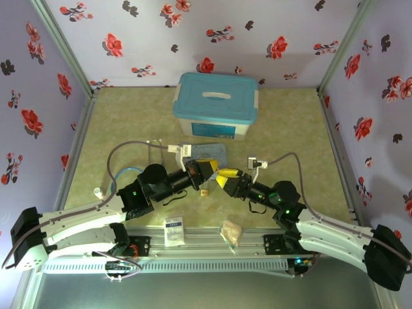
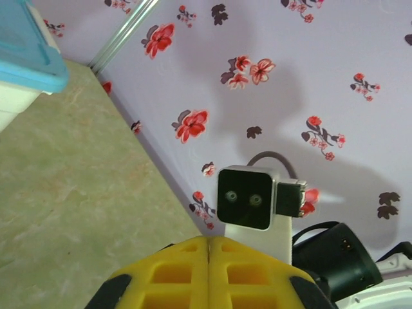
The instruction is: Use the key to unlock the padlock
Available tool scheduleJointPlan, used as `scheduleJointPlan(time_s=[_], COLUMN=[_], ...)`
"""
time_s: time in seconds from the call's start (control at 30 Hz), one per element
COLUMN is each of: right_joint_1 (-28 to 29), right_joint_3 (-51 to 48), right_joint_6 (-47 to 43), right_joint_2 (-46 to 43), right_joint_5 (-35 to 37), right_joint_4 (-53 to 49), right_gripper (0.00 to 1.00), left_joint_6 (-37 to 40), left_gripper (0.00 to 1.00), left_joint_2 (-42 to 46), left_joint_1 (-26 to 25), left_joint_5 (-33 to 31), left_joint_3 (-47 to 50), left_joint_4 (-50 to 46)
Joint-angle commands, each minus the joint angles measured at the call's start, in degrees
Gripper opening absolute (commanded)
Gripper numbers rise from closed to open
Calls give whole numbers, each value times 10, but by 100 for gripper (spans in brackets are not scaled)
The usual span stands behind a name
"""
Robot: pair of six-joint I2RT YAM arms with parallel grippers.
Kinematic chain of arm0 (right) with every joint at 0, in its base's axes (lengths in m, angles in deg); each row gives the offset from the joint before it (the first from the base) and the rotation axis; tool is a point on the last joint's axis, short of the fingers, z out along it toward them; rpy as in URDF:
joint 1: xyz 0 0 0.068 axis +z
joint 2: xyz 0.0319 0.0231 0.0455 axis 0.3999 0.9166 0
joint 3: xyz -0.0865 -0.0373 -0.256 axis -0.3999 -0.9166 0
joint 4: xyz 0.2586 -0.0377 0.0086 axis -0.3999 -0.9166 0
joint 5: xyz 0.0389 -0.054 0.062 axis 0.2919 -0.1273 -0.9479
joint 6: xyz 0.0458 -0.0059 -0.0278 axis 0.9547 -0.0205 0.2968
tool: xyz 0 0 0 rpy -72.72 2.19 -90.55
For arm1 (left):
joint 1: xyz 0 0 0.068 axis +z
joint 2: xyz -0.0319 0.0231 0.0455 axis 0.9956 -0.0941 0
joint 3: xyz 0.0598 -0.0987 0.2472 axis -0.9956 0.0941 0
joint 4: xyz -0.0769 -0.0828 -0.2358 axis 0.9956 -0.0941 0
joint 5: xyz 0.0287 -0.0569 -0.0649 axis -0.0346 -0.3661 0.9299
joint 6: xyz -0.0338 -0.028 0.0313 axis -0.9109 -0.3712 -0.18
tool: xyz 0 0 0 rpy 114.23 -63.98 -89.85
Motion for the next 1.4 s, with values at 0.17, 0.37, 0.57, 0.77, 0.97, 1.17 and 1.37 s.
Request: scheduleJointPlan(time_s=[0.17,0.37,0.57,0.77,0.97,1.17,1.37], right_joint_1=[-2,-3,-2,-3,-2,-3,-2], right_joint_3=[9,10,13,15,13,15,12], right_joint_6=[3,4,2,9,13,9,11], right_joint_2=[29,34,44,64,72,74,77], right_joint_5=[-1,0,-6,-8,-7,-4,-10], right_joint_4=[81,98,102,128,144,147,152], right_gripper=[41,36,31,31,32,24,8], left_joint_6=[-25,-26,-24,-23,-27,-28,-28], left_gripper=[0,0,0,0,0,0,0], left_joint_2=[-5,-6,-6,-11,-8,-7,-4], left_joint_1=[4,4,4,4,4,3,3], left_joint_5=[6,5,5,6,5,5,1], left_joint_3=[18,22,24,26,32,34,36], left_joint_4=[57,63,67,70,74,71,68])
